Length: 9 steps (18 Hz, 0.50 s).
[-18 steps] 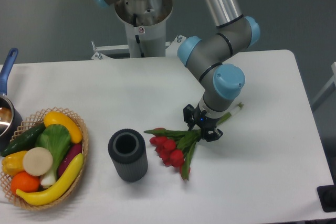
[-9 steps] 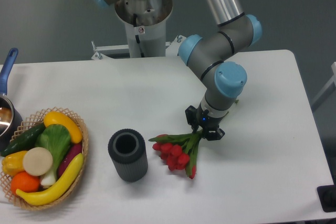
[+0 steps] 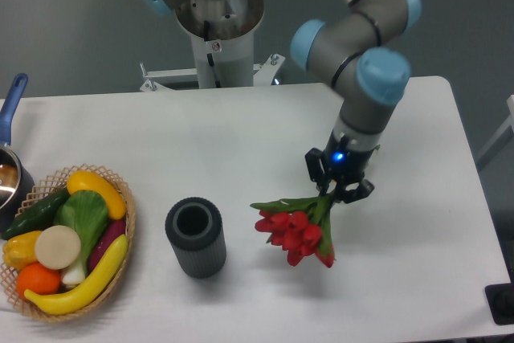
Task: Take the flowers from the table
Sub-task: 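Lift the gripped tulip bouquet up off the table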
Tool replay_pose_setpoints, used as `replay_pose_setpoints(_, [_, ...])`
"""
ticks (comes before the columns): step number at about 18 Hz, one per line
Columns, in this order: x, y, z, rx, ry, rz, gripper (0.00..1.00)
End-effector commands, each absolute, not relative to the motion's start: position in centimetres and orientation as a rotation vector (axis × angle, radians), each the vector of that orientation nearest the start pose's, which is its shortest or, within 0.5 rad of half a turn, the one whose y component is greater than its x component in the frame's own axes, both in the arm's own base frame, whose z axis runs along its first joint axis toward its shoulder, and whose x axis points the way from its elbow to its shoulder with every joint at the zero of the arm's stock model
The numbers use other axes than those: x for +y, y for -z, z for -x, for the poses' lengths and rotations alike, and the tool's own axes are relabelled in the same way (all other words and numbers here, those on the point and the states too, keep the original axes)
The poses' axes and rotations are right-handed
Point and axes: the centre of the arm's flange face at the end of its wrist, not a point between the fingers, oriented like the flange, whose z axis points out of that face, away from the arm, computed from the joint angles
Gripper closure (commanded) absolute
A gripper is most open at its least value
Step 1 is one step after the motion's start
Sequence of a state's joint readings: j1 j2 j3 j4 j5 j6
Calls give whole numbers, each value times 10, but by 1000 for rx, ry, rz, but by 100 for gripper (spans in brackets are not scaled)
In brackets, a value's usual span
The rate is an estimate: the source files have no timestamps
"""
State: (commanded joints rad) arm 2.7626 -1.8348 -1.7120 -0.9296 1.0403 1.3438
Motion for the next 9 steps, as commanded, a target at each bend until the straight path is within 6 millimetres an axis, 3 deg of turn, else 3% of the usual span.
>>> replay_pose_setpoints(6, [374,-424,489,187,-55,2250,72])
replay_pose_setpoints(9, [362,-441,496,142,-19,2127,72])
